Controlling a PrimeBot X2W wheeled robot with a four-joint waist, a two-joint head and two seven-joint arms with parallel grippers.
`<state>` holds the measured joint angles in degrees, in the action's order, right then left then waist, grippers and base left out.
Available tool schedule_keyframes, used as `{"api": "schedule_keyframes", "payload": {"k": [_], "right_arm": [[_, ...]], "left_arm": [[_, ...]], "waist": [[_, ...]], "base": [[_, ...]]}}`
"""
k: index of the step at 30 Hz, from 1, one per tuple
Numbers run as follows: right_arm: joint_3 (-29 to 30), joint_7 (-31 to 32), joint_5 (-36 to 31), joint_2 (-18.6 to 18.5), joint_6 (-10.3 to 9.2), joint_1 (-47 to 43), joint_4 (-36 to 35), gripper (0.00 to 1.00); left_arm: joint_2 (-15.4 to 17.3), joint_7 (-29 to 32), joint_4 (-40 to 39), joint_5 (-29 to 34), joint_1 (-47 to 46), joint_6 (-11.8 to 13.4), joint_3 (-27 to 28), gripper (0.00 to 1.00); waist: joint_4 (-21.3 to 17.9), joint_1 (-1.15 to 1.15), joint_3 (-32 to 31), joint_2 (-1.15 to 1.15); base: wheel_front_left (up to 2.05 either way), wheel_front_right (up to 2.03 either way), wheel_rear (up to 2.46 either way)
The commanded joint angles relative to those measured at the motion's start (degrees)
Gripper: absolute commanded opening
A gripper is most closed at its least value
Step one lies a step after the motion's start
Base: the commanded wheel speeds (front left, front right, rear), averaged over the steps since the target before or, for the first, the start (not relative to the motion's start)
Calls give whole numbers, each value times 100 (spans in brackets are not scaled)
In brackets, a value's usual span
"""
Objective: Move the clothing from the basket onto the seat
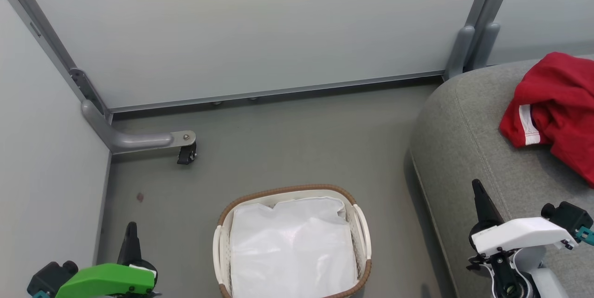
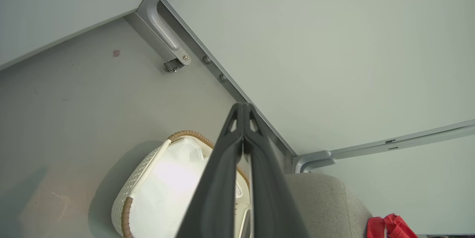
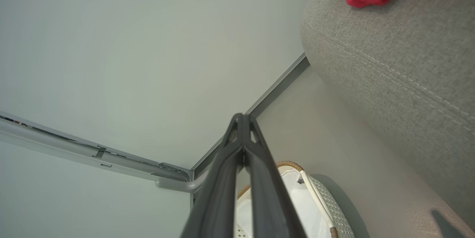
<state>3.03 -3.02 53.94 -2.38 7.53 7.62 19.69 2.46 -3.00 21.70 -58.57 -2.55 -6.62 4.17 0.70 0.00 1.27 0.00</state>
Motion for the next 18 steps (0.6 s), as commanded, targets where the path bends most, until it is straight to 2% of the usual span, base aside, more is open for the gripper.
{"api": "schedule_keyframes", "payload": {"k": [1,18], "right_arm": [[31,51,177,-39,-3,-9,-94,0],[129,321,1259,-47,-4,-56,-241,0]], "left_arm": [[38,40,-101,-169,-173,-34,40,0],[45,310,-302,-1116,-252,-55,98,0]], "waist": [[-1,0,-2,0],[-17,0,-27,0]], "base": [[0,0,0],[0,0,0]]}}
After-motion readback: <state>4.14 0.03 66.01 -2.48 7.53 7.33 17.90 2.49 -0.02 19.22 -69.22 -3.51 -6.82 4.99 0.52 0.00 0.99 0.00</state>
